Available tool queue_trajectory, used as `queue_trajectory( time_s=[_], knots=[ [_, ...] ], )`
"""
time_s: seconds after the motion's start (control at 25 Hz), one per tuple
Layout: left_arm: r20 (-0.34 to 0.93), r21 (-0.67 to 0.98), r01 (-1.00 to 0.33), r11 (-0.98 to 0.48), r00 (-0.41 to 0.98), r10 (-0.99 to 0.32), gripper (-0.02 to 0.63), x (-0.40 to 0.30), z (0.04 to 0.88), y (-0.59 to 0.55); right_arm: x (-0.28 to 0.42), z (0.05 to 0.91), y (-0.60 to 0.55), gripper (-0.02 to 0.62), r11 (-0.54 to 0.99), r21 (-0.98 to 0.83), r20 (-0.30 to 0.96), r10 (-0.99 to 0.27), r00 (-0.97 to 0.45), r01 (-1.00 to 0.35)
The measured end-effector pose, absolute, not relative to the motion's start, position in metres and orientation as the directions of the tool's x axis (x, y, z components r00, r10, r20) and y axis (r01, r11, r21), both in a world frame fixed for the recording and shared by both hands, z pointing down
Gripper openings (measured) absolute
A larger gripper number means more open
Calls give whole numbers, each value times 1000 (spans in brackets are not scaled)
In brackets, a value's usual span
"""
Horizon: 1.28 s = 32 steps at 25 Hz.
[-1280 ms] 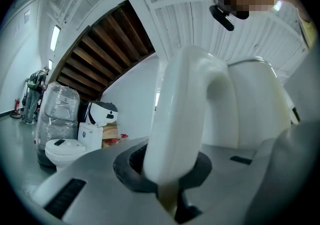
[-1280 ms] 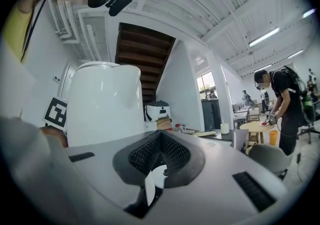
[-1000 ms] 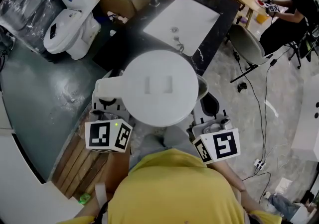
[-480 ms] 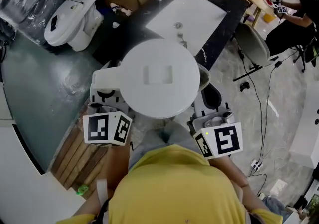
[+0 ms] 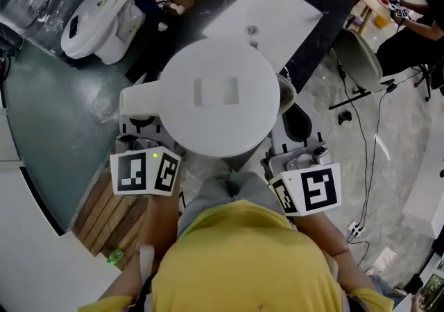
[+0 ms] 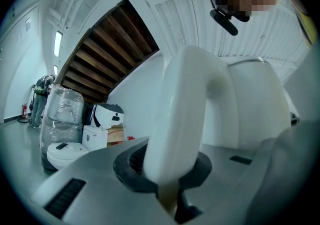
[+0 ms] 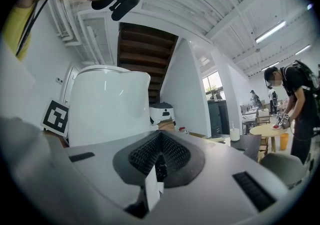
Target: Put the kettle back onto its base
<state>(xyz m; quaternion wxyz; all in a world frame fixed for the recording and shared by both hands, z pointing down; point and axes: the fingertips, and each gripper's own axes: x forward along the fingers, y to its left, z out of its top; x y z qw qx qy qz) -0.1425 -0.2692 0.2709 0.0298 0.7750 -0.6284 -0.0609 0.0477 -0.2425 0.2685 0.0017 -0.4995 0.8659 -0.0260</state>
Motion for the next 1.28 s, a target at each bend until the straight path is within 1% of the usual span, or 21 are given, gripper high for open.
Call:
queue_trajectory(
  time_s=[0.8, 1.28],
  knots=[
    [-49, 113, -980, -163, 158, -986, 49, -146, 286, -326, 47, 281, -310, 15, 497, -73, 8, -867, -499, -865],
    [-52, 115, -978, -175, 170, -984, 49, -145, 306, -364, 48, 300, -347, 15, 469, -81, 44, -880, -473, -880]
  ],
)
